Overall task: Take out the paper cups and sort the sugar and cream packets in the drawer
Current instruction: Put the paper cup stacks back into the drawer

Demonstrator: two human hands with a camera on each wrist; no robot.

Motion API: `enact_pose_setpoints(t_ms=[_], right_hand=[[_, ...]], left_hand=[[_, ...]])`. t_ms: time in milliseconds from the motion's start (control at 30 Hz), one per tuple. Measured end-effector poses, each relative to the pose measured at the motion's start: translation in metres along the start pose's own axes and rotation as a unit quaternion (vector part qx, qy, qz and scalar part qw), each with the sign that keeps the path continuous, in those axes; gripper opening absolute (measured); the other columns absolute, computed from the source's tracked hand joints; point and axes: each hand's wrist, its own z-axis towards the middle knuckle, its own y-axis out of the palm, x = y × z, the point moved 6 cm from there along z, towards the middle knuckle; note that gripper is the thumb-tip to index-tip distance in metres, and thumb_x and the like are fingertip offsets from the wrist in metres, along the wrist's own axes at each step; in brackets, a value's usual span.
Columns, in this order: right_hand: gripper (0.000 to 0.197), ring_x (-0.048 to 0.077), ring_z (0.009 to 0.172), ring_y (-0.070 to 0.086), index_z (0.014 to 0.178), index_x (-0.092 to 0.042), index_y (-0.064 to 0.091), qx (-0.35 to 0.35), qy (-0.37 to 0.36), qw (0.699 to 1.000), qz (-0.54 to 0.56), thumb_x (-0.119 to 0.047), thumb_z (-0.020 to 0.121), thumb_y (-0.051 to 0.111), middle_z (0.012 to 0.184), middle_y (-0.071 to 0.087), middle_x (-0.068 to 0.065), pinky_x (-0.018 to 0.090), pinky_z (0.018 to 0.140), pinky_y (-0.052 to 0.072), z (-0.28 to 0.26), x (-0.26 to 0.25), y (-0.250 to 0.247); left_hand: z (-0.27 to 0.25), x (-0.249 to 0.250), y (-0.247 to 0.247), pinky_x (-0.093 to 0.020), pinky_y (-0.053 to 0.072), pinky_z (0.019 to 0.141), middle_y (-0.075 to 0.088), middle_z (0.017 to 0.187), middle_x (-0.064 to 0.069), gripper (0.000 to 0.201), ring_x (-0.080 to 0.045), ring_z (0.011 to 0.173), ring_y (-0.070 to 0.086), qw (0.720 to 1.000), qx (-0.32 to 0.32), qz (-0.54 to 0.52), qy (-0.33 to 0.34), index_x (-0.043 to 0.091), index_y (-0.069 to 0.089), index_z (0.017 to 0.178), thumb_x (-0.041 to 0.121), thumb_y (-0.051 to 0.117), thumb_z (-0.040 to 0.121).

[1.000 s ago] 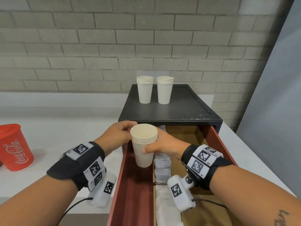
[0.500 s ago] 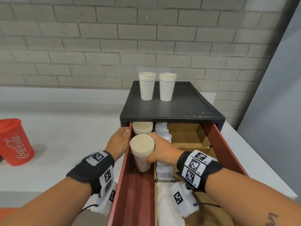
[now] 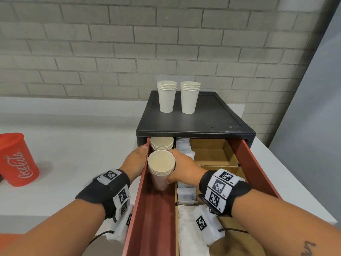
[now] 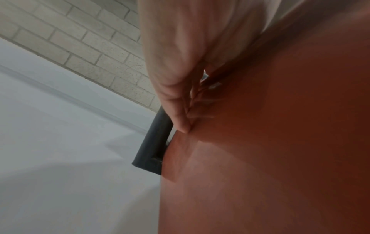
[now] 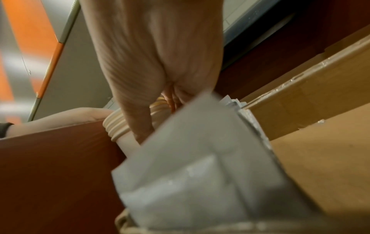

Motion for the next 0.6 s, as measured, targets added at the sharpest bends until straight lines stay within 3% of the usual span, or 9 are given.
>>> enact_pose_setpoints(t_ms=[200,300,400,600], right_hand=[[0.08,0.023,0.107,0.054,0.13,-0.01,0.038,-0.026,0.002,0.999,-0.024,-0.008,0.063,0.08,0.12,0.057,0.008,0.028,0.079,0.047,0.0,-0.002,-0.002],[0.072,0.02,0.1,0.054,0.128,-0.011,0.042,-0.04,0.004,0.999,-0.026,-0.004,0.065,0.076,0.118,0.057,0.007,0.026,0.074,0.045,0.0,-0.002,-0.009],[0.071,0.018,0.102,0.053,0.126,-0.012,0.044,-0.06,-0.002,0.998,0.003,-0.003,0.064,0.078,0.119,0.057,0.004,0.026,0.081,0.047,-0.001,-0.005,-0.014],[0.072,0.023,0.109,0.055,0.126,-0.011,0.046,-0.071,-0.004,0.997,-0.021,-0.005,0.063,0.081,0.119,0.057,0.006,0.036,0.091,0.05,0.002,-0.008,-0.01]], left_hand=[[-0.001,0.001,0.0,-0.03,0.041,0.082,0.061,0.11,-0.01,0.041,-0.023,0.097,0.055,1.0,-0.005,-0.003,-0.017,0.014,0.058,0.108,0.035,0.023,0.103],[0.002,0.004,-0.003,-0.034,0.046,0.083,0.059,0.112,-0.013,0.038,-0.028,0.1,0.055,0.999,-0.011,0.015,-0.035,0.013,0.055,0.114,0.028,0.021,0.103],[0.007,0.006,-0.005,-0.042,0.05,0.089,0.06,0.116,-0.019,0.04,-0.036,0.105,0.057,0.998,-0.02,0.02,-0.053,0.008,0.054,0.123,0.019,0.022,0.102],[0.011,0.006,-0.006,-0.039,0.049,0.086,0.062,0.106,-0.021,0.035,-0.033,0.094,0.057,0.996,-0.026,0.035,-0.072,0.003,0.058,0.116,0.014,0.028,0.1]])
